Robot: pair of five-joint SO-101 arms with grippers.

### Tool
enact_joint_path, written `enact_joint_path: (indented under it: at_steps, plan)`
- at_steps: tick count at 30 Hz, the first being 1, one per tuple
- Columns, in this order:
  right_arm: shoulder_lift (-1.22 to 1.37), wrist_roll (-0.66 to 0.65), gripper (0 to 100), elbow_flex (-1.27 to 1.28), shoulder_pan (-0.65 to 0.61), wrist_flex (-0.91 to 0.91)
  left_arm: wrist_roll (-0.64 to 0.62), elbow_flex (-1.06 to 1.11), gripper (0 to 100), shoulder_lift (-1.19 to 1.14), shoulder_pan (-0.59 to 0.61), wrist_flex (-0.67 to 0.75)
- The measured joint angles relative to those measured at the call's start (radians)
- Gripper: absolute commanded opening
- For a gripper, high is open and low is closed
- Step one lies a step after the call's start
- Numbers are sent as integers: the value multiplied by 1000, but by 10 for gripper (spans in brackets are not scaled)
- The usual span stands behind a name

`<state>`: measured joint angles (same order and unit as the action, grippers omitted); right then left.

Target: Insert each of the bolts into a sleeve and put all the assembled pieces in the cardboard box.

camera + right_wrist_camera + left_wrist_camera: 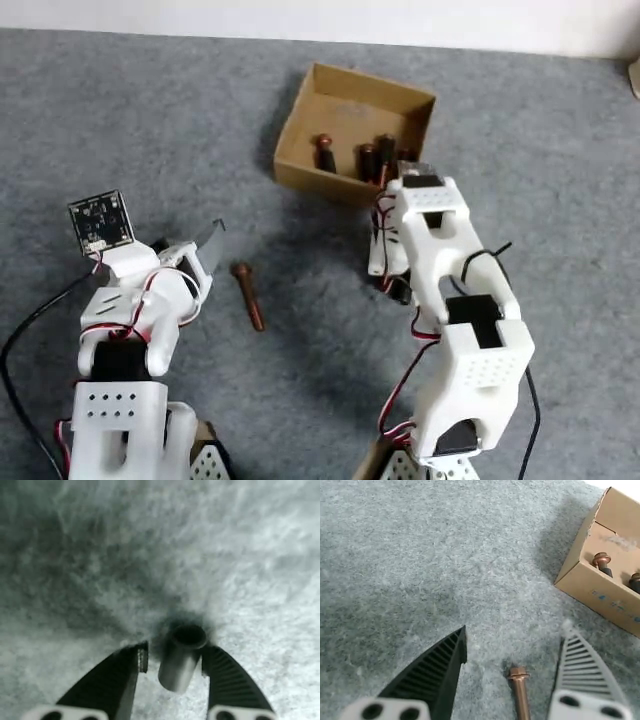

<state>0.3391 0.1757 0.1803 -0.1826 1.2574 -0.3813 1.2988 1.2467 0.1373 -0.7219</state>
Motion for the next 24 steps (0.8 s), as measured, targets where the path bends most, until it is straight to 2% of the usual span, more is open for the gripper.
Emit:
enact_joint_path:
  at_steps: [13, 24]
  plan:
    - [-64, 0, 166, 0, 15, -12, 0, 0, 292, 0, 0, 0]
    - [-49, 55, 166, 2, 15, 17, 0, 18, 292, -2, 0, 6]
